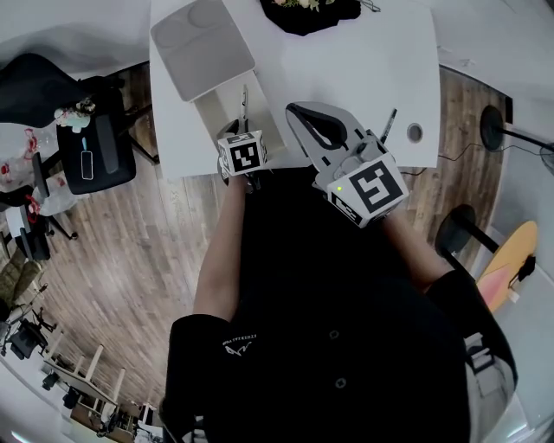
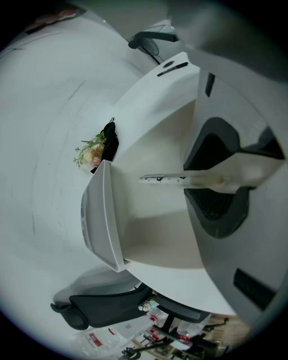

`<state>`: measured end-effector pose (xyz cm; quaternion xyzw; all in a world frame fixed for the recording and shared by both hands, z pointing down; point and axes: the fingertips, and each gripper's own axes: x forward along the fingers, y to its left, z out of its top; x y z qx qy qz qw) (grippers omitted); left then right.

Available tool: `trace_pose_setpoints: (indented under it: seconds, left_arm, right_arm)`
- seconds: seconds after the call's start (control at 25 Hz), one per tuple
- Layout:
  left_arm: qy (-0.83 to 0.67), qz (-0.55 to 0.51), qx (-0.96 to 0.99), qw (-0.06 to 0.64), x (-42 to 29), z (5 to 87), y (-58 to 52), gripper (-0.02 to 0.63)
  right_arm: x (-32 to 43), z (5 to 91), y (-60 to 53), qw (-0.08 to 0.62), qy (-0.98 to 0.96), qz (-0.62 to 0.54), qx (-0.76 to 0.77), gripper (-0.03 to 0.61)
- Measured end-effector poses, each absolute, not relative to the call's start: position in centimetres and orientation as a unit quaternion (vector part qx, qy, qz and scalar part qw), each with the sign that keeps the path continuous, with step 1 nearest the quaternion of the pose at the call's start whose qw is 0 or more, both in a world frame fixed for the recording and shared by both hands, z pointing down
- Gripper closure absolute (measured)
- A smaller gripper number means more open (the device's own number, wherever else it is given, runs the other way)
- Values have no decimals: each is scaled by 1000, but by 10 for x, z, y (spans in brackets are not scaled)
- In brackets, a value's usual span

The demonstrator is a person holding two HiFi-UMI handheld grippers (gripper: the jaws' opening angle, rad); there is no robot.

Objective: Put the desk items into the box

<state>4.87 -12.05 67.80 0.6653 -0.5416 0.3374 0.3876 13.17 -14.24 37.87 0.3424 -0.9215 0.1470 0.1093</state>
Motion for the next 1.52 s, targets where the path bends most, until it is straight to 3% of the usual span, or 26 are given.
trace_pose_setpoints:
  seconds: [0.12, 0.52, 0.64, 0.72, 0.8, 1.08, 1.52]
  left_arm:
    - [-543, 329, 677, 373, 50, 670, -124, 505]
    - [-571, 297, 687, 337, 37, 626, -125, 503]
    - [-575, 284, 691, 333, 32, 614, -122, 523]
    - [-578, 277, 695, 326, 26, 607, -122, 590]
    - [-575, 267, 707, 314, 21, 597, -122, 606]
    - [-559, 207, 769, 229, 8, 526, -122, 606]
    - [-546, 56, 820, 163, -63, 407, -103, 606]
  right_arm:
    - [130, 379, -142, 110, -921, 148, 342, 580]
    - [123, 381, -135, 111, -920, 151, 346, 580]
    - [119, 380, -132, 112, -918, 151, 349, 580]
    - [114, 380, -130, 114, -917, 149, 353, 580]
    - [108, 380, -127, 114, -915, 148, 357, 580]
    - [79, 369, -115, 111, -912, 144, 367, 580]
    - [15, 353, -96, 102, -911, 129, 379, 580]
